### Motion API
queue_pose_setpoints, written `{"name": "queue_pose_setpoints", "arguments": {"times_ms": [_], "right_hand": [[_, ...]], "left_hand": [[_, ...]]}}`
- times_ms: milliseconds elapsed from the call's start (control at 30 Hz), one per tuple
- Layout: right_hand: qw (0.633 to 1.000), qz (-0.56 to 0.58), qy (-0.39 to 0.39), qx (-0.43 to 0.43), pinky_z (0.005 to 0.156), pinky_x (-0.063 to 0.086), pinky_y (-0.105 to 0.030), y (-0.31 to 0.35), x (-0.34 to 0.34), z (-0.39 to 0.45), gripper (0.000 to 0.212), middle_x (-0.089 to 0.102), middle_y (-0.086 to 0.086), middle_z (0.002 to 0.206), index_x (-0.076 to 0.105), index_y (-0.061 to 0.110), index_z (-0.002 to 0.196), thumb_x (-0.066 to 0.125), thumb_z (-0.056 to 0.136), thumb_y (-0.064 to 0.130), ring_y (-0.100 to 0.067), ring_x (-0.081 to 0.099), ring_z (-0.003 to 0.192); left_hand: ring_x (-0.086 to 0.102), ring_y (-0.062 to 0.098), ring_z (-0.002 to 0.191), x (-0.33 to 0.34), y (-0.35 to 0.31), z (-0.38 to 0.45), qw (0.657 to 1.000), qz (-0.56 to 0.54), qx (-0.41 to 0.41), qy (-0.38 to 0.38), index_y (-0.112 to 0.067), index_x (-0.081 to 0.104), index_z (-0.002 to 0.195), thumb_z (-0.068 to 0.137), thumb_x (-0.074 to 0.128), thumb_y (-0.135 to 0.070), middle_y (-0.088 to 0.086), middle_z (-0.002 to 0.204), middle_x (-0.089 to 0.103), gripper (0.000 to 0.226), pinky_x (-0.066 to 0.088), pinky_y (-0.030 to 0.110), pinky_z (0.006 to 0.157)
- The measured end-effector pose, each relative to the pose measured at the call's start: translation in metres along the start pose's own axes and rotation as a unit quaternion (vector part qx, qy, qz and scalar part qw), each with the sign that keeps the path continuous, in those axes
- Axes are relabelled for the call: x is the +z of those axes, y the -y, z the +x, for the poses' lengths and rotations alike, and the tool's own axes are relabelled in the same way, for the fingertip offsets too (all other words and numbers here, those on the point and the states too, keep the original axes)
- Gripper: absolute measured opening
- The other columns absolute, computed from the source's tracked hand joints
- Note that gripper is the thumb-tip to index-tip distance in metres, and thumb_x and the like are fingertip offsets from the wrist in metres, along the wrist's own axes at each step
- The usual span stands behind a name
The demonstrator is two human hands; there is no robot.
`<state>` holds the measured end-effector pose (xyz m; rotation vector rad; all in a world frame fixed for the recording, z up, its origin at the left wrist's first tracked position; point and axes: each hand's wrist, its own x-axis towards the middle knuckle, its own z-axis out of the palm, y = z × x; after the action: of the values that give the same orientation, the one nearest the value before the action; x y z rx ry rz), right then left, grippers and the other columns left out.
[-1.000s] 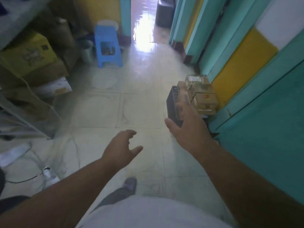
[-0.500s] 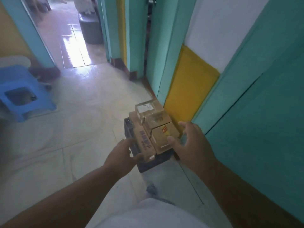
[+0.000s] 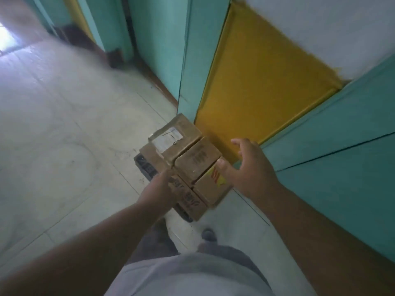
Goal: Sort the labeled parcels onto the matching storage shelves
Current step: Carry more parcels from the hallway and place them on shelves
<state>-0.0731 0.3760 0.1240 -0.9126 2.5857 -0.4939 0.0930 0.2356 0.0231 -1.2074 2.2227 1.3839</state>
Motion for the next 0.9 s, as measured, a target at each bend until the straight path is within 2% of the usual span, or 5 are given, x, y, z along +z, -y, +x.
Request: {"name": "queue_pose_setpoints", "arguments": {"times_ms": [300, 400, 567, 733, 900], "right_hand": [[0.984, -0.03, 0.072, 0.16, 0.08, 0.038, -0.027, -0.055, 0.097, 0.065, 0.063, 0.048, -0.007, 0.137, 0.041, 0.02, 0.142, 0.064, 0.09, 0.048, -0.022, 0.051, 0.121], [0.979, -0.02, 0.077, 0.189, 0.082, 0.043, -0.03, -0.08, 0.126, 0.078, 0.064, 0.047, -0.008, 0.139, 0.04, 0.019, 0.143, 0.064, 0.091, 0.047, -0.024, 0.052, 0.121], [0.968, -0.081, 0.1, 0.214, 0.104, 0.04, -0.042, -0.13, 0.163, 0.103, 0.074, 0.039, -0.012, 0.152, 0.031, 0.014, 0.152, 0.059, 0.094, 0.049, -0.031, 0.038, 0.138], [0.946, -0.102, 0.188, 0.244, 0.111, 0.035, -0.051, -0.176, 0.192, 0.116, 0.082, 0.029, -0.012, 0.159, 0.018, 0.017, 0.157, 0.055, 0.093, 0.055, -0.037, 0.031, 0.144], [0.954, 0.013, 0.109, 0.278, 0.082, 0.051, -0.039, -0.19, 0.196, 0.104, 0.047, 0.055, -0.009, 0.121, 0.057, 0.016, 0.127, 0.06, 0.092, 0.048, -0.03, 0.06, 0.101]], "left_hand": [[0.065, 0.011, 0.087, 0.025, 0.023, 0.116, 0.991, 0.049, -0.023, 0.12, -0.042, 0.049, 0.1, 0.087, 0.066, -0.041, -0.016, 0.093, 0.065, 0.021, 0.057, 0.036, 0.073], [0.065, 0.013, 0.093, 0.055, 0.033, 0.131, 0.985, 0.048, -0.036, 0.16, -0.032, 0.053, 0.117, 0.088, 0.063, -0.043, -0.008, 0.106, 0.067, 0.032, 0.057, 0.045, 0.084], [0.059, 0.018, 0.105, 0.105, 0.041, 0.145, 0.972, 0.03, -0.1, 0.21, -0.013, 0.054, 0.133, 0.095, 0.062, -0.034, 0.003, 0.121, 0.063, 0.045, 0.047, 0.03, 0.075], [0.07, 0.026, 0.104, 0.147, 0.047, 0.156, 0.918, -0.23, -0.254, 0.201, -0.014, 0.052, 0.14, 0.096, 0.065, -0.029, 0.01, 0.119, 0.069, 0.048, 0.056, 0.049, 0.095], [0.072, 0.025, 0.098, 0.163, 0.048, 0.154, 0.874, -0.338, -0.318, 0.143, -0.019, 0.049, 0.144, 0.087, 0.073, -0.015, 0.013, 0.106, 0.072, 0.062, 0.059, 0.042, 0.09]]}}
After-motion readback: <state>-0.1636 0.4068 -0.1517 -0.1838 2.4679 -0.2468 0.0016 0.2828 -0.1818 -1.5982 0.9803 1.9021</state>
